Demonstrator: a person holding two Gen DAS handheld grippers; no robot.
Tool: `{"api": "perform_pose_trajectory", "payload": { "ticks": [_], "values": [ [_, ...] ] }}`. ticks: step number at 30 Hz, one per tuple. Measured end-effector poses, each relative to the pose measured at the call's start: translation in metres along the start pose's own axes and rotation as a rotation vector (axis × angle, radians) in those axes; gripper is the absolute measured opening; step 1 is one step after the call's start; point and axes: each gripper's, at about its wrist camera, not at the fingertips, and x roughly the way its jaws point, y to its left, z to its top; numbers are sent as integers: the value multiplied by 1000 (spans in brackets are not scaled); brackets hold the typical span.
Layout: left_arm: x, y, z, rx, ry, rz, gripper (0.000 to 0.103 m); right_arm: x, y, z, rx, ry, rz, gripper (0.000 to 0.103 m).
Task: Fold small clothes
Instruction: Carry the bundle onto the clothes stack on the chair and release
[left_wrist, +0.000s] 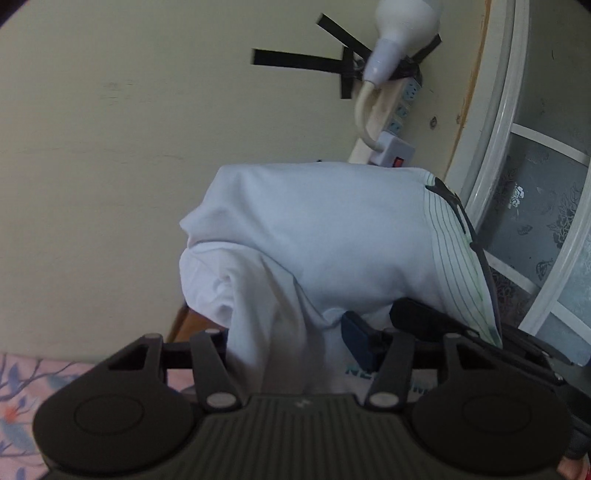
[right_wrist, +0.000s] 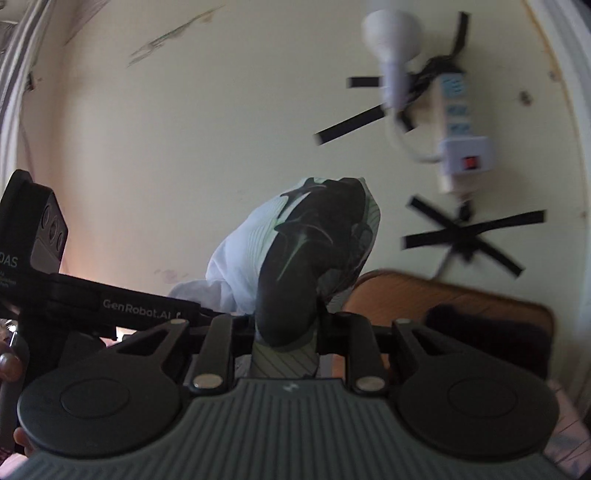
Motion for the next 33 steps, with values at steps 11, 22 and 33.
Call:
{"api": "perform_pose_trajectory", "payload": {
  "ticks": [11, 22, 33],
  "values": [
    [175, -43, -32, 140, 146, 165, 94, 51, -187, -68, 379, 113, -255, 34],
    [53, -34, -83, 198, 45, 239, 103, -51, -92, -78, 244, -37, -371, 83],
    [-45, -17, -197, 180, 109, 290, 103, -110, 20, -174, 412, 131, -328, 86]
  ]
}}
